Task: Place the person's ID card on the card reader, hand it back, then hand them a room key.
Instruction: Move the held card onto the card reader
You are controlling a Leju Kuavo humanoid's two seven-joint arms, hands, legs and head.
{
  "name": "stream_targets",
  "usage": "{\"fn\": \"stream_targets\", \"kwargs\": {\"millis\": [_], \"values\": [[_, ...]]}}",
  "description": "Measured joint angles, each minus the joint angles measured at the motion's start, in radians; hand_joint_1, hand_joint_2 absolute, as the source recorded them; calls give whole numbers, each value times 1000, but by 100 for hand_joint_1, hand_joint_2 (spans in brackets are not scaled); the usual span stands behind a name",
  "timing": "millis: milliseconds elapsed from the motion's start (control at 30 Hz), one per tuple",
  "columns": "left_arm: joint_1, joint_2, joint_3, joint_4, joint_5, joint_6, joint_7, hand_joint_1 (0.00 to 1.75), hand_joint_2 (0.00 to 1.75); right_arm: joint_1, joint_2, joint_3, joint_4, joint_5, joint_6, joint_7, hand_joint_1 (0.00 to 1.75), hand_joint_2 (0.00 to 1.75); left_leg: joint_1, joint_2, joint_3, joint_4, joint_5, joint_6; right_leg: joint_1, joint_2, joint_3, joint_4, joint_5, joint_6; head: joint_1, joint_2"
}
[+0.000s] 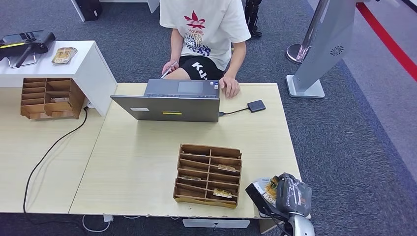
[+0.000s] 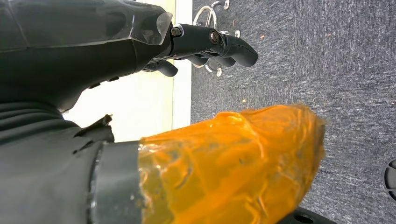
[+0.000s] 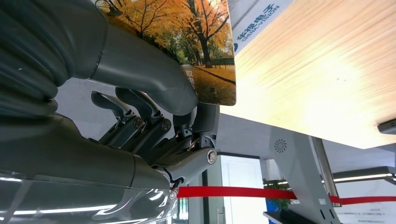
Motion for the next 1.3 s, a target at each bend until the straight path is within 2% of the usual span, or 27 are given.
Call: {"fn": "stream_targets", "kwargs": {"millis": [1300], "values": [[0,1,0,0,-33,0,4,0,0,0,0,36,-13,15,5,37,175,175,0,0,0,0,0,0,0,0,0,0,0,0,0,0]]}}
